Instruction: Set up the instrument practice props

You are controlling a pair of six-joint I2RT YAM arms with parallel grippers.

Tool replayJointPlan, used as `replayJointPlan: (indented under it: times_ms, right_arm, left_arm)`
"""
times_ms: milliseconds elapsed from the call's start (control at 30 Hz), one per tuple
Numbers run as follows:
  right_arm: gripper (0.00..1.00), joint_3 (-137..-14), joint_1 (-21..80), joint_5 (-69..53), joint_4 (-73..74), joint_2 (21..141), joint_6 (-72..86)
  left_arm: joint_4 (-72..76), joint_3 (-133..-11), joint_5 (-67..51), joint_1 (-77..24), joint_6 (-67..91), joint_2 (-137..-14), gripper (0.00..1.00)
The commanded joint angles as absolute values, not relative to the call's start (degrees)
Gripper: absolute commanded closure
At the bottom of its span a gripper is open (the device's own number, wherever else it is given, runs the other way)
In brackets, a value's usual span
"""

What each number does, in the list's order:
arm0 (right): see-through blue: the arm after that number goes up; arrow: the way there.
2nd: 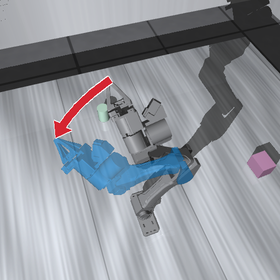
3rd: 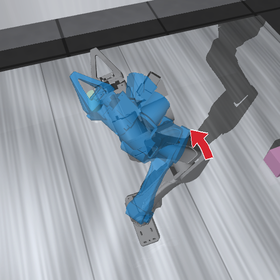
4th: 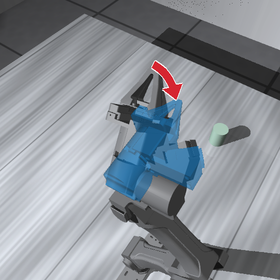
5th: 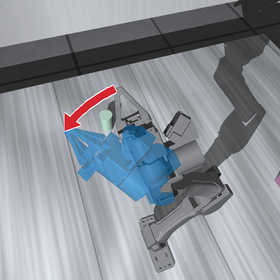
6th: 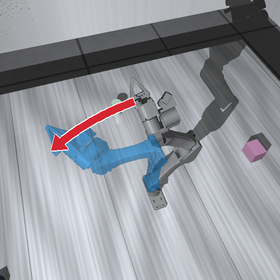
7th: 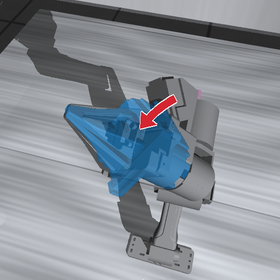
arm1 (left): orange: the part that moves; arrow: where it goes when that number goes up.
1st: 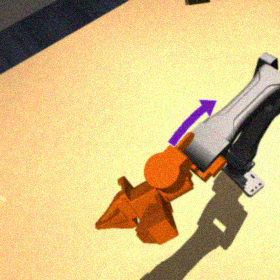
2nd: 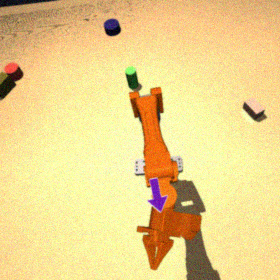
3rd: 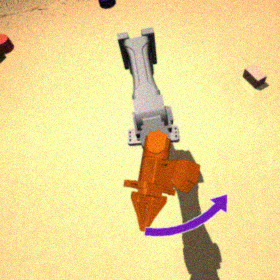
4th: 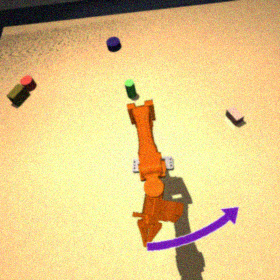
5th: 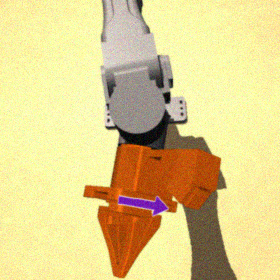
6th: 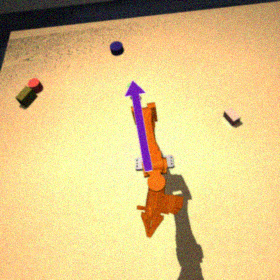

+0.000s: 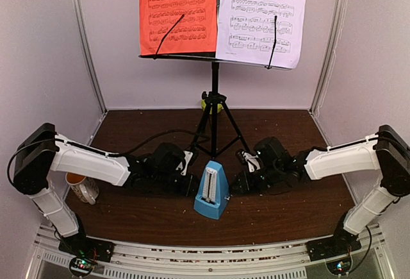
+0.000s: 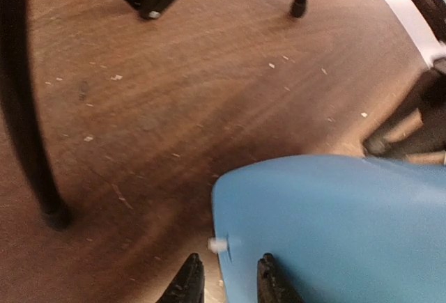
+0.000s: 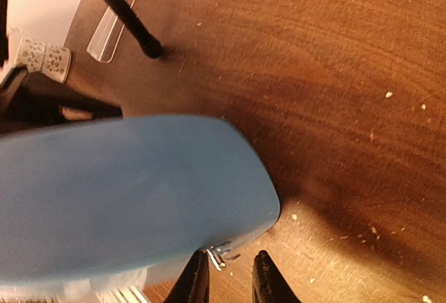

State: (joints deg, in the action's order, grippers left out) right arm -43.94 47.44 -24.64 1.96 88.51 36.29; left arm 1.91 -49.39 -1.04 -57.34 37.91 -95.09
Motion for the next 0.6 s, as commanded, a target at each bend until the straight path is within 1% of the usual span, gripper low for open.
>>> replayJointPlan:
  times_ms: [0,233,400,567]
  right_arm:
    - [0.77,-47.1,46.0,-24.1,0.3,90.4,36.4]
    - [0.77,-51.7,44.2,-25.3,0.3,93.3,35.9]
    - [0.76,-54.4,43.4,-26.3,3.9,93.1,32.5]
    - [0.62,-53.9,40.9,-26.2,8.6,89.2,28.5]
  left_arm:
    - [7.0,-49.0,-2.8,-60.0,40.2,-95.3,0.71]
    - [8.5,-49.0,-1.7,-60.2,41.8,-95.7,0.72]
    - [11.0,-48.2,0.3,-60.2,43.2,-95.1,0.71]
    - [15.2,-43.6,4.1,-60.2,43.2,-90.8,0.70]
